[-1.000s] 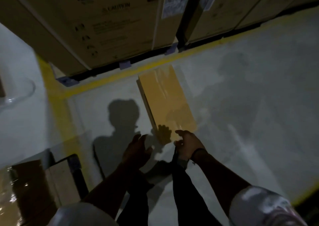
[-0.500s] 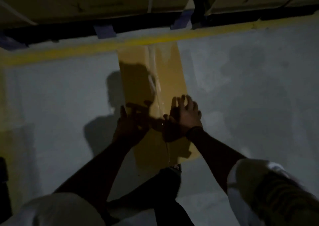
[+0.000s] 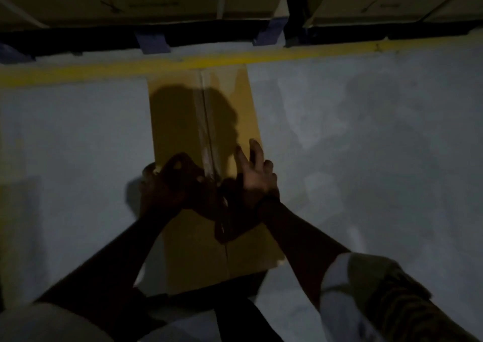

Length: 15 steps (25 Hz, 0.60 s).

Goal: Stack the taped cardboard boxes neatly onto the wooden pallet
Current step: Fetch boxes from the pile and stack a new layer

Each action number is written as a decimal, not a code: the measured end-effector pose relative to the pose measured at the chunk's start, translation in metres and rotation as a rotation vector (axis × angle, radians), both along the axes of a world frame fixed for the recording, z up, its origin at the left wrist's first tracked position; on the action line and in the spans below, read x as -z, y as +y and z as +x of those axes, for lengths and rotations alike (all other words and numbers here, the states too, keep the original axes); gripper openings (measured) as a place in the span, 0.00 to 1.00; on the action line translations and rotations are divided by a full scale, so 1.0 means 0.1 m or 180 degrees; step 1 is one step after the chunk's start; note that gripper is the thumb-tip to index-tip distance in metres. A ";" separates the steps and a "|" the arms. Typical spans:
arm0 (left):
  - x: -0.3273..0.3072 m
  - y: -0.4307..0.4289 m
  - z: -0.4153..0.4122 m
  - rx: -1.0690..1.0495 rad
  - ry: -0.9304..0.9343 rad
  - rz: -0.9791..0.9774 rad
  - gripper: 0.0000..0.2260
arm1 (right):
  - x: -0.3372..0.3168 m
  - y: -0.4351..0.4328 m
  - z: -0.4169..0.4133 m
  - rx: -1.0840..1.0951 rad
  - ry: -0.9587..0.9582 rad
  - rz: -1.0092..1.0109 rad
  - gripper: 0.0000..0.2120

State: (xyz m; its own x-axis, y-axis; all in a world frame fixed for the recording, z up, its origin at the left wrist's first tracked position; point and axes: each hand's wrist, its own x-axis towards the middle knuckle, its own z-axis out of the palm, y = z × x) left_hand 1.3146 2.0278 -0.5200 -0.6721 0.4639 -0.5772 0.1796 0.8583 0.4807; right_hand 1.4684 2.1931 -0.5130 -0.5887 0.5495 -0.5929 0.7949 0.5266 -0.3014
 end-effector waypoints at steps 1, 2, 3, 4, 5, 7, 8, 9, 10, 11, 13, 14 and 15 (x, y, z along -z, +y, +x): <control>-0.42 -0.11 0.03 -0.0014 0.0174 -0.0085 0.30 | -0.27 -0.09 -0.05 -0.0055 0.0034 -0.0033 0.46; -0.68 -0.26 0.05 0.0109 0.0299 -0.0148 0.32 | -0.54 -0.18 -0.11 -0.0095 -0.0001 -0.0040 0.46; -0.92 -0.43 -0.03 0.0268 0.0345 -0.0324 0.34 | -0.84 -0.30 -0.22 -0.0152 -0.0061 0.0000 0.48; -1.15 -0.62 -0.14 0.0404 0.0428 -0.0418 0.38 | -1.13 -0.46 -0.36 -0.0197 -0.0072 0.0058 0.49; -1.35 -0.88 -0.25 0.0443 0.0393 -0.0520 0.40 | -1.44 -0.67 -0.50 -0.0270 -0.0046 0.0096 0.50; -2.12 -1.49 -0.57 0.0091 0.0280 -0.0562 0.40 | -2.15 -1.15 -0.92 -0.0530 0.0135 0.0165 0.48; -2.44 -1.74 -0.69 -0.0133 0.0238 -0.0541 0.39 | -2.42 -1.35 -1.11 -0.0677 0.0158 0.0137 0.46; -2.59 -1.92 -0.71 -0.0289 0.0239 -0.0533 0.39 | -2.60 -1.51 -1.19 -0.0779 0.0088 0.0040 0.44; -2.88 -2.20 -0.87 -0.0531 0.0312 -0.0523 0.41 | -2.89 -1.73 -1.44 -0.0980 0.0178 0.0038 0.43; -3.24 -2.52 -1.01 -0.0717 0.0370 -0.0489 0.43 | -3.23 -2.01 -1.71 -0.1180 0.0206 0.0074 0.43; -3.85 -3.12 -1.20 -0.0930 0.0435 -0.0208 0.43 | -3.79 -2.56 -2.13 -0.1444 0.0289 0.0029 0.48; -4.12 -3.43 -1.30 -0.1078 0.0501 -0.0070 0.41 | -4.04 -2.85 -2.37 -0.1605 0.0341 -0.0011 0.52; -4.31 -3.73 -1.37 -0.1338 0.0509 0.0067 0.39 | -4.29 -3.12 -2.59 -0.1661 0.0374 -0.0068 0.52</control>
State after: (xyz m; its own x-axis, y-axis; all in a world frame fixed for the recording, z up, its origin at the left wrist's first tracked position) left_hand 1.1773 1.6543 -0.0894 -0.8846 0.1421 -0.4442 -0.1092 0.8630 0.4934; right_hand 1.2091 1.8810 -0.0842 -0.8436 0.1546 -0.5142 0.3894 0.8356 -0.3875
